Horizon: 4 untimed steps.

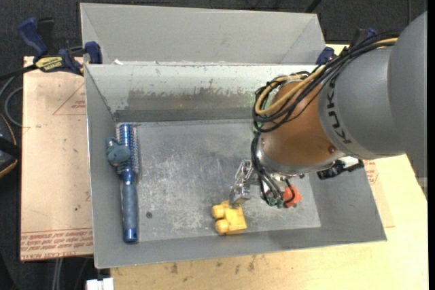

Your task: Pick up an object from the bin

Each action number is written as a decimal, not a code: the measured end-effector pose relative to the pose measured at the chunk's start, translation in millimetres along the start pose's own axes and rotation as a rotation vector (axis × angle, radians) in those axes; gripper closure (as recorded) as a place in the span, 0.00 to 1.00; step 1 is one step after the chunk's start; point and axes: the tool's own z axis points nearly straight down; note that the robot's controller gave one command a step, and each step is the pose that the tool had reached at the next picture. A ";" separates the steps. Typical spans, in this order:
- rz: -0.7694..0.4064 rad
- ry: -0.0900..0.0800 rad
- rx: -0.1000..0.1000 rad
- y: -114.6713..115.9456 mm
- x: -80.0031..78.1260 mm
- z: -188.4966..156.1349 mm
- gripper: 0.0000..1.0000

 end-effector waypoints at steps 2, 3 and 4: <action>-0.021 -0.006 -0.001 -15.6 -8.6 19.3 1.00; 0.219 -0.003 -0.002 -66.2 -1.2 19.1 1.00; 0.379 0.008 0.009 -107.1 -17.1 -3.2 1.00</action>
Offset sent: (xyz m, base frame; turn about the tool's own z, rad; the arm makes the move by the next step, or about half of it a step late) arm 0.0391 -0.0012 0.0130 -0.3347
